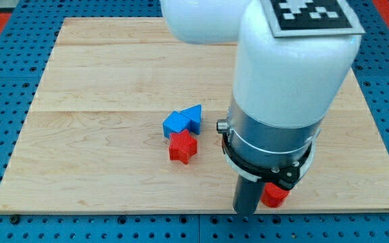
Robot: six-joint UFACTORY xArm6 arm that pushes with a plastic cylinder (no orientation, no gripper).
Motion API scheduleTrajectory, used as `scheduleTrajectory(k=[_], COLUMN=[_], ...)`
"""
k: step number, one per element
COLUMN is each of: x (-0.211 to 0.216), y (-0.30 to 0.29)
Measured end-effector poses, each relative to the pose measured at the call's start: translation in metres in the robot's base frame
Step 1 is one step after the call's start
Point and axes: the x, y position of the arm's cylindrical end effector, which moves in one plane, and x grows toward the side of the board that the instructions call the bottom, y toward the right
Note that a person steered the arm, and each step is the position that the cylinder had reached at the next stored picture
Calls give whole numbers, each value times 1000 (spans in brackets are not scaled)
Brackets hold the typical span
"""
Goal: Place the red circle vertically below the green circle
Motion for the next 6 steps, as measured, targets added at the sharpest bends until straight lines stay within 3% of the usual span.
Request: scheduleTrajectory(k=[1, 3, 6], x=[-15, -18, -16], y=[48, 87, 101])
